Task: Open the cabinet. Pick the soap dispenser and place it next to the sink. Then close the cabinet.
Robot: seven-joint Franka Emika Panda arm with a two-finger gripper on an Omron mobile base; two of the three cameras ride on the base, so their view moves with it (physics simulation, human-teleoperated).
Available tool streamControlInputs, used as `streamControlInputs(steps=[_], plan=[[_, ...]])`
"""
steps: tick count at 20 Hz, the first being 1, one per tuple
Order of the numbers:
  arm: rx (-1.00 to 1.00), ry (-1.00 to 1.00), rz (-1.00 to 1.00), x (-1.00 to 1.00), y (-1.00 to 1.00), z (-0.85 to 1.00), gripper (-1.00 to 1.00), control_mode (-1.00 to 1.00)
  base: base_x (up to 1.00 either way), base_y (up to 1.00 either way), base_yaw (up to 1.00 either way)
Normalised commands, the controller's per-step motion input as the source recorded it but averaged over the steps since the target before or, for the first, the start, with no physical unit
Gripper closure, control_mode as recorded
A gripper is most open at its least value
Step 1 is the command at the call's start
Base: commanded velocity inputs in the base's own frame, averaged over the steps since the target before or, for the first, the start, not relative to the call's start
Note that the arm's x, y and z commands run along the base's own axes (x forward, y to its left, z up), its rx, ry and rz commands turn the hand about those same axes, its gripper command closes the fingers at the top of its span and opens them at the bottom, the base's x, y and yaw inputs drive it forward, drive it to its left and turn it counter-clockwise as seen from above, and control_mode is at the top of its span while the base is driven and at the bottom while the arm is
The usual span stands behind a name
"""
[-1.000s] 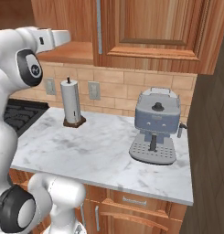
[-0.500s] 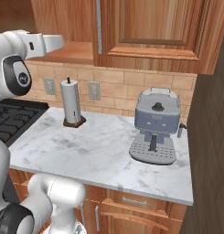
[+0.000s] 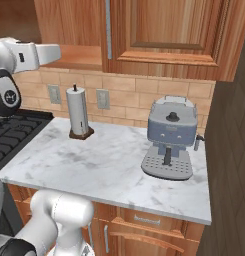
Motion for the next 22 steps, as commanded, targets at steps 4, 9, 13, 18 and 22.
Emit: streamControlInputs(steps=[4, 9, 13, 18, 22], plan=[[0.01, 0.0, 0.0, -0.53, 0.0, 0.01, -1.0, -1.0, 0.0, 0.0, 0.0], [0.0, 0.0, 0.0, -0.49, 0.0, 0.01, -1.0, -1.0, 0.0, 0.0, 0.0], [0.0, 0.0, 0.0, -0.45, 0.0, 0.0, -1.0, -1.0, 0.0, 0.0, 0.0], [0.0, 0.0, 0.0, -0.44, 0.0, 0.0, -1.0, -1.0, 0.0, 0.0, 0.0], [0.0, 0.0, 0.0, -0.42, 0.0, 0.0, -1.0, -1.0, 0.0, 0.0, 0.0]])
